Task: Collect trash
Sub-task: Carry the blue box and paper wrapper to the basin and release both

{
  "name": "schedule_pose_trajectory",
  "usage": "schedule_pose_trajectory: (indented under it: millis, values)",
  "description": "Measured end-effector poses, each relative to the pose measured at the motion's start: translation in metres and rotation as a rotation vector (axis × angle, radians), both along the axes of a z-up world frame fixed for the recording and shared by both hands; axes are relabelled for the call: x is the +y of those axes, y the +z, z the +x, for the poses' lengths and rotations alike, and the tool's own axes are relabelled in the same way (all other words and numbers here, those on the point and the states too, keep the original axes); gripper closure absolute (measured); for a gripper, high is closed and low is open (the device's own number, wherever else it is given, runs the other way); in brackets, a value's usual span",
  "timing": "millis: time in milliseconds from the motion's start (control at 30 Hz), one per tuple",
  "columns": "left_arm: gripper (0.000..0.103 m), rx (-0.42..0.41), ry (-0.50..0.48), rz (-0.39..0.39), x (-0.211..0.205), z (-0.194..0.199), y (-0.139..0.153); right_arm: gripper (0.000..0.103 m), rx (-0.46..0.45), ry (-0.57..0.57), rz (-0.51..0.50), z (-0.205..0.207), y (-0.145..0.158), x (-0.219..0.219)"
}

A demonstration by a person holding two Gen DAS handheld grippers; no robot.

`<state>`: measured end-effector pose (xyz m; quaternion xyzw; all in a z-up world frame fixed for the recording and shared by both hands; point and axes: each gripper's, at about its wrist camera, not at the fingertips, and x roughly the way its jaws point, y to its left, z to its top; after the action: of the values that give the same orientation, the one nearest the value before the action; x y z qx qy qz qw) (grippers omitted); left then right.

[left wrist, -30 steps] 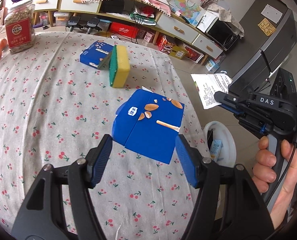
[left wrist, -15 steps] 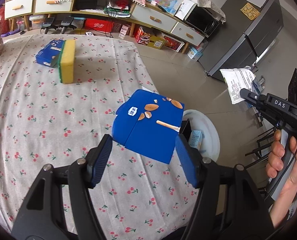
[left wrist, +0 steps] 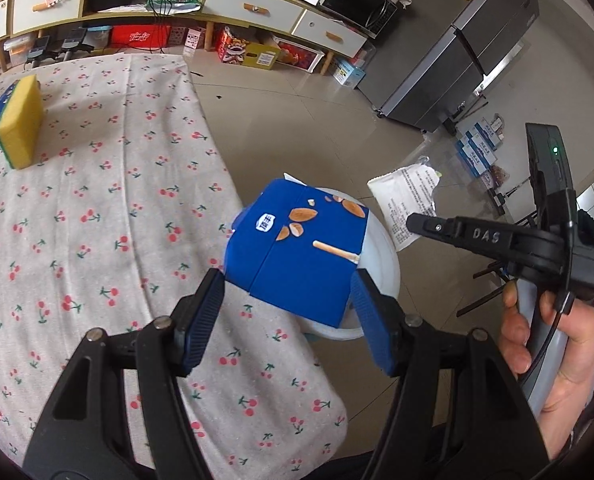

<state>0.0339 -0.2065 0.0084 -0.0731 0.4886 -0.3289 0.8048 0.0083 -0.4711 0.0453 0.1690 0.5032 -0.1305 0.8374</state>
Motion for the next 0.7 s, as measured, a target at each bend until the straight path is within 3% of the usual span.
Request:
schedule_pose_trajectory:
  millis: [133,500,533,600,633,700]
  values:
    - [0.037,0.007,-0.002,-0.008,-0.007,0.001,0.001,0.094,0.128,0.022,-0.145,0.004,-0.018,0.011]
    - [0.037,0.007,0.03,0.004,-0.002,-0.002,-0.001,0.093,0.319,0.066,-0.211,0.013,-0.063,0.017]
    - [0.037,0.005,0.028,0.003,-0.002,-0.003,0.0,0.09,0.325,0.065,-0.211,0.014,-0.064,0.018]
    - [0.037,-0.002,0.026,0.002,0.0,-0.002,0.002,0.073,0.327,0.046,-0.202,0.012,-0.064,0.014]
    - [0.037,-0.006,0.024,0.003,0.001,-0.003,0.004,0.056,0.324,0.028,-0.2,0.011,-0.062,0.012]
    - [0.037,-0.008,0.023,0.002,0.001,-0.003,0.004,0.043,0.301,-0.004,-0.181,0.01,-0.055,0.009]
